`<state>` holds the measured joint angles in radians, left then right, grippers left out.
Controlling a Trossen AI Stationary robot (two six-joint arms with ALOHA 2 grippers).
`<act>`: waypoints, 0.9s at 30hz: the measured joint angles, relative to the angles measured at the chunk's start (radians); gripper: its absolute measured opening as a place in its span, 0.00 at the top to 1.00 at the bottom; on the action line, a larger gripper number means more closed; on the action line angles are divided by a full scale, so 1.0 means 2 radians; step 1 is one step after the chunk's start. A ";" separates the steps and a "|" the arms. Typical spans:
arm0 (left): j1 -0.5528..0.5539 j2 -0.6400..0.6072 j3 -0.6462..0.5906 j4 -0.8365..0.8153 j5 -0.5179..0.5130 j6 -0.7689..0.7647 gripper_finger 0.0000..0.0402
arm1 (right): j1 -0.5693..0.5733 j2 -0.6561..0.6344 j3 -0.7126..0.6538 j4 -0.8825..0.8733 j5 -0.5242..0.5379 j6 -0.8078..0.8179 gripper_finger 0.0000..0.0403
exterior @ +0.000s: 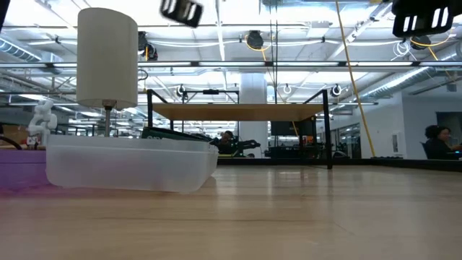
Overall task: Pack school essentials
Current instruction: Put the light blue sticky notes into the violet supply box
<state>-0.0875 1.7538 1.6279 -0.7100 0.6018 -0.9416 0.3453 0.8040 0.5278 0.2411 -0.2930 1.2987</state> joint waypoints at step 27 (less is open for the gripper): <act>0.062 0.000 -0.197 -0.033 0.097 0.149 0.95 | 0.028 0.000 0.000 0.007 0.104 -0.005 0.58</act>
<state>0.0363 1.7546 1.2337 -0.7760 0.7957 -0.6445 0.4015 0.8043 0.5278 0.2557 -0.0847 1.2892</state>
